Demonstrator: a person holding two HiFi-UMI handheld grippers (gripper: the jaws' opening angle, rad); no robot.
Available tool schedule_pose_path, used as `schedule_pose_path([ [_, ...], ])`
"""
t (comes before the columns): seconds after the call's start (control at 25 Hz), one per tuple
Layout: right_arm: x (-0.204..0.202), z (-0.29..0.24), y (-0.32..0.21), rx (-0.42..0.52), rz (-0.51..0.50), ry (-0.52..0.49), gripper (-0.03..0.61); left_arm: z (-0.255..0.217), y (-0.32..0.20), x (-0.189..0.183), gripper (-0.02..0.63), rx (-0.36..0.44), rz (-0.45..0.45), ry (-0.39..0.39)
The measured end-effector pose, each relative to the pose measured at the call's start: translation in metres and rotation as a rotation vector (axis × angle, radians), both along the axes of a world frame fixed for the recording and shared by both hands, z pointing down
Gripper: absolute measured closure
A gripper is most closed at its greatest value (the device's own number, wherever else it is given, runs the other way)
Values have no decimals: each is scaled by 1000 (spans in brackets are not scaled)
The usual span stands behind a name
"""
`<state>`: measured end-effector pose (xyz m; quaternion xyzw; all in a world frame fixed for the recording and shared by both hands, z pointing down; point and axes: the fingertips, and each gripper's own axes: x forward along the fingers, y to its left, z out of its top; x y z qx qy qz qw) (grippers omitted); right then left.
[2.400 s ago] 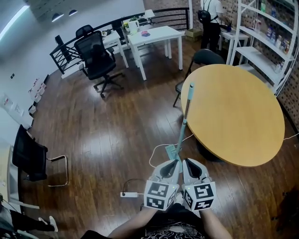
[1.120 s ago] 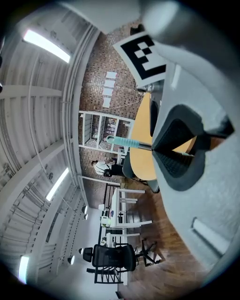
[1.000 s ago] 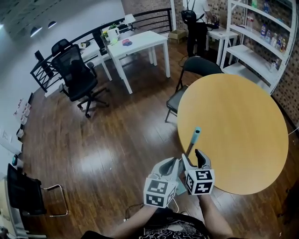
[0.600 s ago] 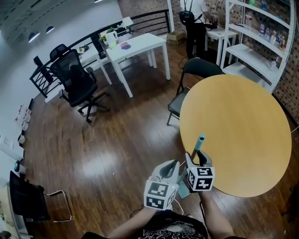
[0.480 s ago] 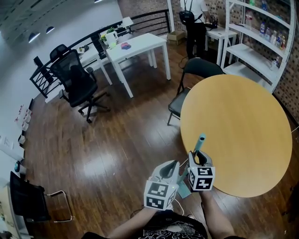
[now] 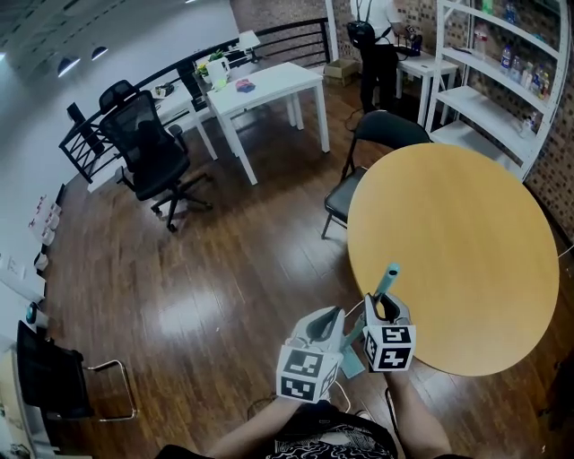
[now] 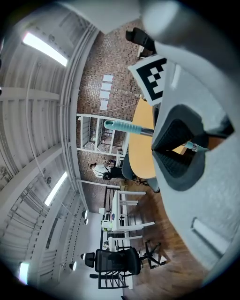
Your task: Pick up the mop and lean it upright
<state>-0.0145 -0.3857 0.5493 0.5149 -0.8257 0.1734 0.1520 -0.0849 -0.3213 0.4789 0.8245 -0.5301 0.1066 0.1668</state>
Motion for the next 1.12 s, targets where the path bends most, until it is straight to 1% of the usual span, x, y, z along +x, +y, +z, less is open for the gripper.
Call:
schedule_pose_path([
  [0.16,-5,-10,23,7,-33,4,476,-7,10,-7,611,6,-33,15],
  [0.28,-6,-22,39,31,-63,7,476,-8,19,-10,611,8,-60,17],
  [0.52,-7,-72,59,131,-132,11,476,-8,38,-26,611,22,-141,20],
  [0.72,-8,-121,73,201,-188,9,476,-8,51,-39,611,36,-189,9],
  [0.92,-8,-168,82,284,-201,-22,476,-10,60,-42,611,32,-208,2],
  [1.04,-11,-178,87,311,-211,-33,476,-12,64,-40,611,42,-208,-7],
  [1.12,-12,-178,88,310,-218,-35,476,-13,65,-37,611,48,-200,-15],
])
